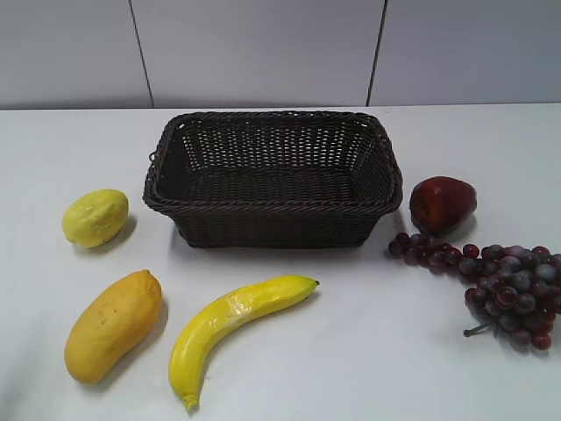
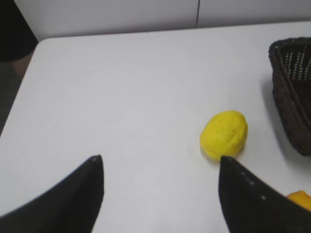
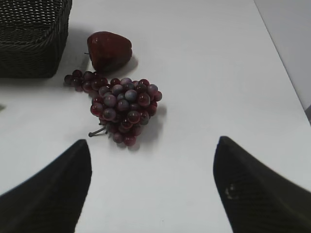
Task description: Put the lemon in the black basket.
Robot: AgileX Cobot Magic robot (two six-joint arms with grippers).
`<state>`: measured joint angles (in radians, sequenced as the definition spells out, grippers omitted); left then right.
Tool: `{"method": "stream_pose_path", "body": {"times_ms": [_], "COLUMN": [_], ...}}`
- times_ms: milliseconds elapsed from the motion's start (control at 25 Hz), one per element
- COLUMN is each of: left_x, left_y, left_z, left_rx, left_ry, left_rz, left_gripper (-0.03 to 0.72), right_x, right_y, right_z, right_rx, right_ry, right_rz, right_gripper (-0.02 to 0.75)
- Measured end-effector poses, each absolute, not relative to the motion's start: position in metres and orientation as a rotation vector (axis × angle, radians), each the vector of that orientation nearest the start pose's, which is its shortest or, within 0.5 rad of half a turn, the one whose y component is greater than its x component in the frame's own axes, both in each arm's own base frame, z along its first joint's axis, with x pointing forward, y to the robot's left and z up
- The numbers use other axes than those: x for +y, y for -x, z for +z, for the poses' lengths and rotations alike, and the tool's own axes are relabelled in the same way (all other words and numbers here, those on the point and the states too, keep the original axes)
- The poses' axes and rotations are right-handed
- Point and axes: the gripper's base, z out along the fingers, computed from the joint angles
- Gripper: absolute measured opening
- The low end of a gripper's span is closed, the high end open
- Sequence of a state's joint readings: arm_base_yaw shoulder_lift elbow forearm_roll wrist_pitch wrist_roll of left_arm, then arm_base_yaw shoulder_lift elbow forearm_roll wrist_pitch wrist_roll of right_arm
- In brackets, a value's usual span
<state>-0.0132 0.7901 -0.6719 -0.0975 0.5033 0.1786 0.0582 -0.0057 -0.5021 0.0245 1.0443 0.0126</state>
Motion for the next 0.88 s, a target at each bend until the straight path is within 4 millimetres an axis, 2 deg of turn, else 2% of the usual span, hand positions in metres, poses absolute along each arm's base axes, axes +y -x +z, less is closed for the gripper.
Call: {"method": "stream_pose_path", "body": {"times_ms": [320, 520, 720, 880], "left_x": [-0.010, -0.018, -0.039, -0.060], "left_y": [-0.244, -0.289, -0.325, -0.346], "left_z": [0.300, 0.283, 0.265, 0.251], "left_rx": [2.366, 2.520, 2.611, 2.611], "left_ry": [-0.279, -0.401, -0.663, -0.883], "left_rz": [-0.009, -0.089, -0.143, -0.153], "left_gripper": [0.544, 0.544, 0.544, 0.554], "right_x": [0.002, 0.002, 0.002, 0.002], "right_y": [0.005, 0.005, 0.005, 0.005], "right_z": [0.279, 0.279, 0.279, 0.279], "right_rx": [2.020, 2.020, 2.020, 2.020], "right_ry": [0.047, 0.047, 0.047, 0.047], "right_rz": [0.074, 0.074, 0.074, 0.074], "right_gripper": [0.591, 0.591, 0.591, 0.591]}}
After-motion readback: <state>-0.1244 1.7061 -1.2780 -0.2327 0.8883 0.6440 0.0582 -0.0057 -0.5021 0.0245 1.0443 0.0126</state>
